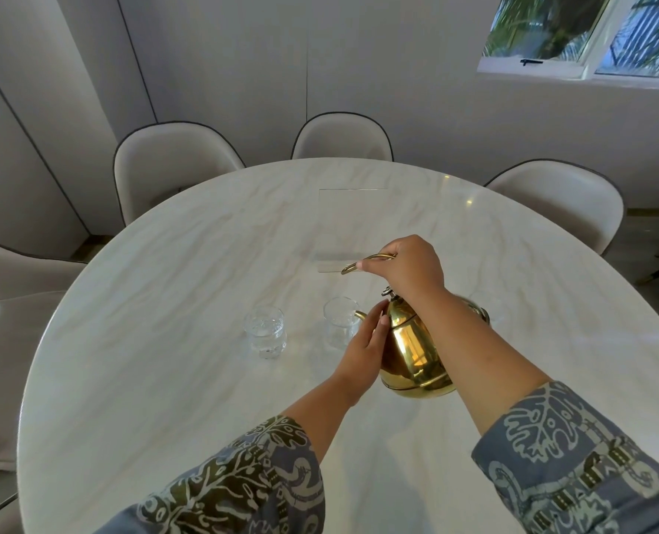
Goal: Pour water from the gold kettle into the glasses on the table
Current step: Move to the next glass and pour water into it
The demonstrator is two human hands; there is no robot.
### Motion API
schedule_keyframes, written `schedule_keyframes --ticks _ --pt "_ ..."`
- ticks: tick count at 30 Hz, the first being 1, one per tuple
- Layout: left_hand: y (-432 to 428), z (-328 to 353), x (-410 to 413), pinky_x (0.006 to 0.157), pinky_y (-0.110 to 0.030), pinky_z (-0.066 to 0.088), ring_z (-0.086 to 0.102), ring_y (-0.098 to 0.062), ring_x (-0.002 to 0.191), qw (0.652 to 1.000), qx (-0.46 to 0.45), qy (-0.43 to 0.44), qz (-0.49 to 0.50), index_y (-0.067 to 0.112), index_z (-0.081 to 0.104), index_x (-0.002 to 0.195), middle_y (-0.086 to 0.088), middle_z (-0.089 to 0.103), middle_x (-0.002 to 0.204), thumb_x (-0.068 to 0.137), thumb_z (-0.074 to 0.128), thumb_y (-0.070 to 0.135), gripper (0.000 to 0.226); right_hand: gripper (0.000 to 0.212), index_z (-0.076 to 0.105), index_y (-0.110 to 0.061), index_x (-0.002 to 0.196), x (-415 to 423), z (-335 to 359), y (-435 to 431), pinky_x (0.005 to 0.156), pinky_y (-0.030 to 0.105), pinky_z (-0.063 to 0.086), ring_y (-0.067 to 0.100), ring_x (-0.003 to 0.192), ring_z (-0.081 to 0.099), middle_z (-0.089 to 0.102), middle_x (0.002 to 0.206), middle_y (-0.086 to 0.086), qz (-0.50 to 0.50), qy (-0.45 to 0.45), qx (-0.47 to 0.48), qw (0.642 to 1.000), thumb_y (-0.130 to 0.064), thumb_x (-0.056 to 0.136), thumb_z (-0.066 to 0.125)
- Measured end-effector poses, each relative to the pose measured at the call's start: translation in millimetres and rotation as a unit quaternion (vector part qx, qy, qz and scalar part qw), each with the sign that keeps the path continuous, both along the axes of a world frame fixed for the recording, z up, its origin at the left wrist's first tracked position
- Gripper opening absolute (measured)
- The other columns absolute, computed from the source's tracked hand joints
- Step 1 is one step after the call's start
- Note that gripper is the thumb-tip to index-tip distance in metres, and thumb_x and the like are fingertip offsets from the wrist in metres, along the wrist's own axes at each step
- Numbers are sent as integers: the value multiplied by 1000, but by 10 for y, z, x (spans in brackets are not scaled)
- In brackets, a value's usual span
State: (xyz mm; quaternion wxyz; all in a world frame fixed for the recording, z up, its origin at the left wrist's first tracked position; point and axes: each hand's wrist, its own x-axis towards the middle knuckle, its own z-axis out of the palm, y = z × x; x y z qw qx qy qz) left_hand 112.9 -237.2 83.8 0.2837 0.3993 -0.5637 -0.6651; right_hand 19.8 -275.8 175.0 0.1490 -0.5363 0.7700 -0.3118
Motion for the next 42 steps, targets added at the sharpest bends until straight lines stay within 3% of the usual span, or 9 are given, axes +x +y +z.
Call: schedule_keyframes --ticks 4,8,17,20,25,33,38,40,42 --pt "6 5 5 107 -39 40 40 -21 132 1000 3 -1 1 37 30 142 0 42 143 100 24 40 42 42 72 0 88 -1 -25 -14 61 33 51 32 72 69 73 81 17 7 4 4 1000 -41 77 74" --pt "5 13 9 108 -41 39 41 -21 131 1000 5 1 4 37 30 142 1 43 142 100 24 40 42 45 71 2 90 4 -29 -27 64 37 55 35 76 69 73 84 19 6 9 0 1000 -40 76 75" --pt "-3 29 5 108 -41 39 42 -19 129 1000 9 12 6 38 30 141 3 44 140 100 25 40 41 43 72 -1 87 -7 -27 -66 58 29 45 29 68 67 72 78 15 8 9 10 1000 -42 75 75" --pt "-8 22 -2 107 -42 39 41 -17 126 1000 16 15 2 38 29 141 8 44 131 100 25 40 41 40 72 -3 83 -11 -29 -76 55 27 41 23 59 59 67 68 11 11 16 12 1000 -42 75 74" --pt "-12 15 -13 108 -44 39 41 -13 120 1000 16 18 0 38 30 140 10 44 126 100 25 40 40 38 73 -6 84 -17 -36 -86 55 26 43 19 57 57 67 69 7 11 21 14 1000 -43 76 74" --pt "-22 -20 -9 108 -48 38 42 -21 130 1000 17 17 8 37 31 142 2 45 141 100 26 42 43 41 72 -3 86 -11 -20 -80 57 27 43 19 55 56 70 74 13 13 22 16 1000 -42 76 74" --pt "-22 -39 -8 108 -40 40 43 -18 129 1000 0 15 7 36 31 142 1 45 141 100 25 40 42 43 72 0 91 -15 -19 -34 70 41 57 32 78 68 73 85 17 18 21 -5 1000 -40 77 74" --pt "-23 -53 -6 104 -34 40 43 -18 128 1000 -6 10 5 35 31 142 0 46 141 100 26 39 42 41 72 0 88 -33 -43 -9 69 41 57 32 77 68 73 83 17 12 13 -18 1000 -40 77 74" --pt "-31 -84 -5 102 -29 40 43 -19 130 1000 -15 -3 1 35 30 142 0 45 142 100 27 39 42 37 73 -3 81 -67 -90 27 58 33 50 25 63 65 71 73 13 5 -6 -34 999 -40 76 74"
